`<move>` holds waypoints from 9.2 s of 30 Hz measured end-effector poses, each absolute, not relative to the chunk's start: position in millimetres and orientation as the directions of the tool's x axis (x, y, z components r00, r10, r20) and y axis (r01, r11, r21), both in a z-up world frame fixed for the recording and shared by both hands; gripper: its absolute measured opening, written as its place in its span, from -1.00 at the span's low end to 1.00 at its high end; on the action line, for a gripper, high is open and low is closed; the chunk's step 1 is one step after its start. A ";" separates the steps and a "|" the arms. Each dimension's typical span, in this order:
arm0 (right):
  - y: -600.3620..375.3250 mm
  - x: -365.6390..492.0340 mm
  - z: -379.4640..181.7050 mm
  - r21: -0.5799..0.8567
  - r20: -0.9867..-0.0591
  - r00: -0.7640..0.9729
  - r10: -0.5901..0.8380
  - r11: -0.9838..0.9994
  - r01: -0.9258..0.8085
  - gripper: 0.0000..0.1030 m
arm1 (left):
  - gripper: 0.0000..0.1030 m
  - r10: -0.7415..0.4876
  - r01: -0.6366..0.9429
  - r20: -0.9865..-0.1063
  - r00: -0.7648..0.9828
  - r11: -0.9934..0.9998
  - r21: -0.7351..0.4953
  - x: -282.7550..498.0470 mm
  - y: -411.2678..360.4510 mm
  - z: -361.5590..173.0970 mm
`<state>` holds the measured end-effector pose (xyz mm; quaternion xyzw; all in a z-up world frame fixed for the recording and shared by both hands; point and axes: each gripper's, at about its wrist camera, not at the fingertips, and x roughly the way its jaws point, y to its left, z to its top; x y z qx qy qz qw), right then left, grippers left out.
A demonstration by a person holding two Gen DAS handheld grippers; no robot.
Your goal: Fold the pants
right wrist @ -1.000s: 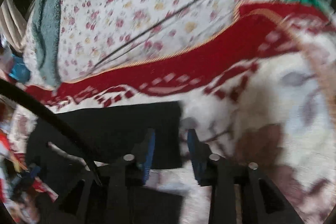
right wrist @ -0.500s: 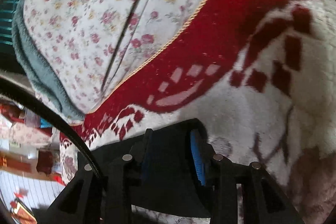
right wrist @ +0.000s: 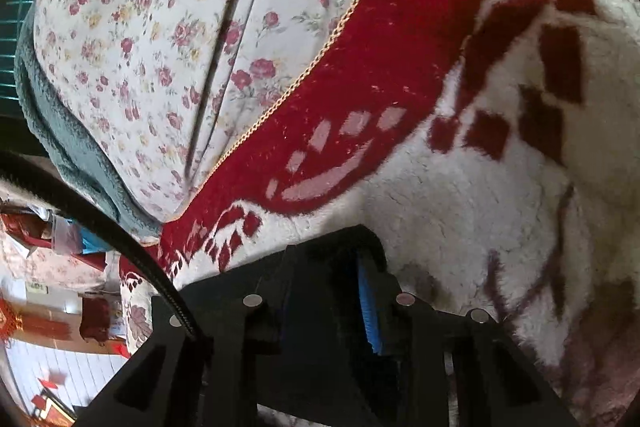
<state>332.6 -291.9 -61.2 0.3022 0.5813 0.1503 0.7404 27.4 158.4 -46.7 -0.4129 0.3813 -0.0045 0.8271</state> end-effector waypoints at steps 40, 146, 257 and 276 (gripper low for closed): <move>-258.2 334.5 -54.5 0.411 -0.877 0.278 0.393 0.912 0.008 -0.51 | 0.25 -0.343 -0.279 -0.796 0.499 0.806 -0.522 182.2 450.5 -69.2; -172.4 121.5 -2.7 0.103 -0.918 0.329 0.221 0.935 -0.340 -0.87 | -0.37 -0.308 -0.225 -0.704 0.639 0.801 -0.555 -24.5 310.9 18.9; -240.6 146.7 6.8 0.212 -0.892 0.353 0.281 0.952 -0.222 -0.90 | -0.20 0.073 -0.507 -0.768 0.636 0.790 -0.345 -24.3 287.9 -30.8; -213.0 102.5 32.9 0.165 -0.855 0.438 0.277 0.947 -0.277 0.11 | -0.19 0.141 -0.310 -0.792 0.595 0.948 -0.065 21.3 106.6 -29.2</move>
